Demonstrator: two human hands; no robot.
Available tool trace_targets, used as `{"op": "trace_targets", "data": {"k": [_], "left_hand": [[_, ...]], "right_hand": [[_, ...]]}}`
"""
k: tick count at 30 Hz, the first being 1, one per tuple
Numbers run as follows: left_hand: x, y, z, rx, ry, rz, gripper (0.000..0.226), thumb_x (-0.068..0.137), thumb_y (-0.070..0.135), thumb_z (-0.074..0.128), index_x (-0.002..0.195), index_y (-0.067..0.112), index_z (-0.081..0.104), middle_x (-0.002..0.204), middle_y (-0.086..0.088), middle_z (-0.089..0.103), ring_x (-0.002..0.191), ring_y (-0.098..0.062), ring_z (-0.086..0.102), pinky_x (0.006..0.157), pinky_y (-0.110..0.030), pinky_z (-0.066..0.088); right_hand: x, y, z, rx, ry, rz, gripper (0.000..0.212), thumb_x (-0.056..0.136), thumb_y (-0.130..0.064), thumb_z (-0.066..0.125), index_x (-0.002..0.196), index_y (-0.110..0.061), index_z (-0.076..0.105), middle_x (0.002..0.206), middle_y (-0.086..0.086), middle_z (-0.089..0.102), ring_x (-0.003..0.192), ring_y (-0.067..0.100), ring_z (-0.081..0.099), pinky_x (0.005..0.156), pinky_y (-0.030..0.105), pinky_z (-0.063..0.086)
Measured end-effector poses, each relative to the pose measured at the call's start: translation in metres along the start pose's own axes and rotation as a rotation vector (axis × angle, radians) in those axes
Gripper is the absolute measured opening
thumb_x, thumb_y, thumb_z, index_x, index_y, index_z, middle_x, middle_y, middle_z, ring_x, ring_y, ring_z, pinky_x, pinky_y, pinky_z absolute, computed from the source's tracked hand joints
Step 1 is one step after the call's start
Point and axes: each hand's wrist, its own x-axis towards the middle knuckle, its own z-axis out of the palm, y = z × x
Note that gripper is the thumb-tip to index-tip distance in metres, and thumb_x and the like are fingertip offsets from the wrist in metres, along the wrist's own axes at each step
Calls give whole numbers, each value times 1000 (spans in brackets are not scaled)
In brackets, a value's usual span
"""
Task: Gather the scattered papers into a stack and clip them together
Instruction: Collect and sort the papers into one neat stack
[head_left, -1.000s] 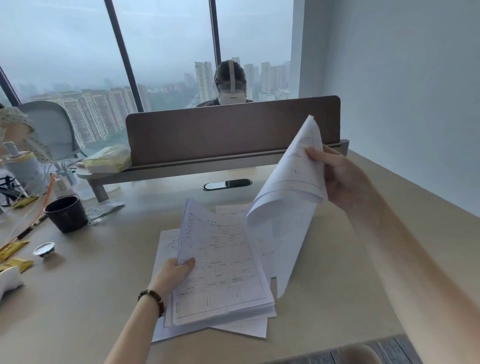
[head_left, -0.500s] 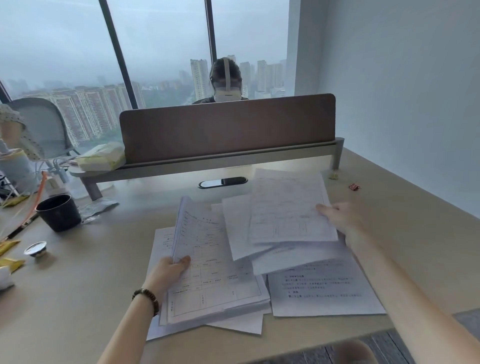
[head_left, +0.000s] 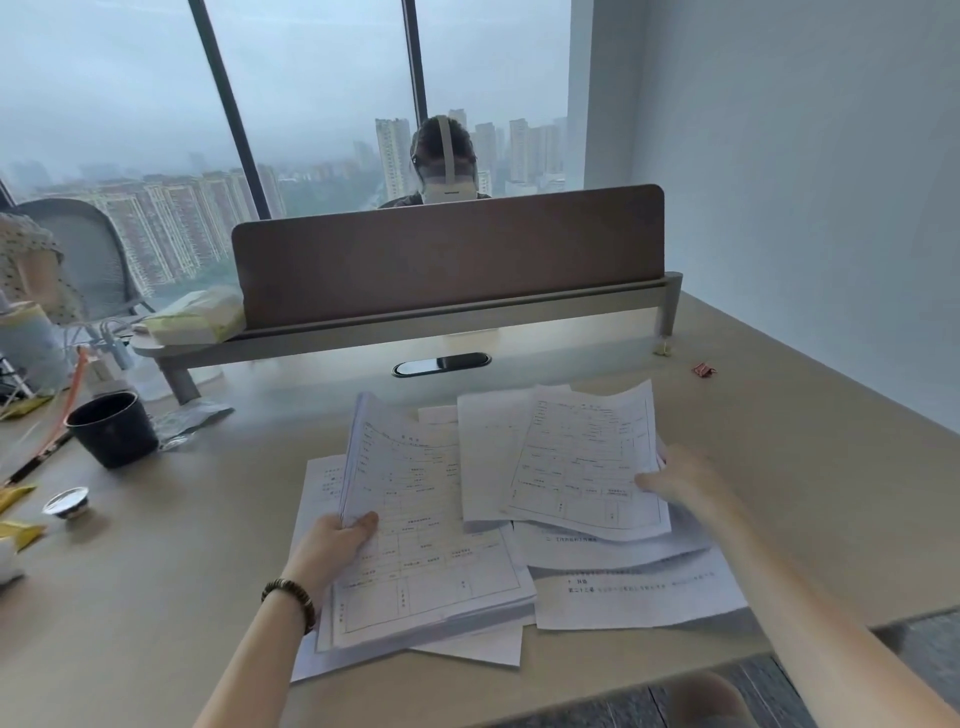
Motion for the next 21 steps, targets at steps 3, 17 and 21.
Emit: {"op": "trace_targets", "data": {"k": [3, 17, 21], "left_hand": [[2, -2, -1, 2, -1, 5, 19, 97, 23, 60, 98, 7, 70, 91, -9, 76, 83, -27, 73, 68, -31, 56], [1, -3, 1, -19, 21, 17, 23, 97, 22, 60, 101, 1, 69, 94, -15, 76, 85, -31, 73, 77, -38, 59], [0, -2, 0, -36, 17, 15, 24, 97, 22, 61, 102, 0, 70, 94, -16, 77, 86, -33, 74, 79, -42, 60]], "right_hand": [[5, 4, -3, 126, -32, -1, 40, 89, -14, 74, 129, -14, 67, 127, 6, 70, 106, 23, 65, 94, 34, 51], [-17, -39, -51, 511, 37, -193, 19, 82, -8, 80, 91, -24, 73, 96, 6, 76, 80, 25, 72, 63, 31, 55], [-29, -69, -71, 483, 66, -277, 18, 86, -10, 76, 97, -23, 69, 90, -2, 71, 81, 22, 69, 67, 34, 56]]}}
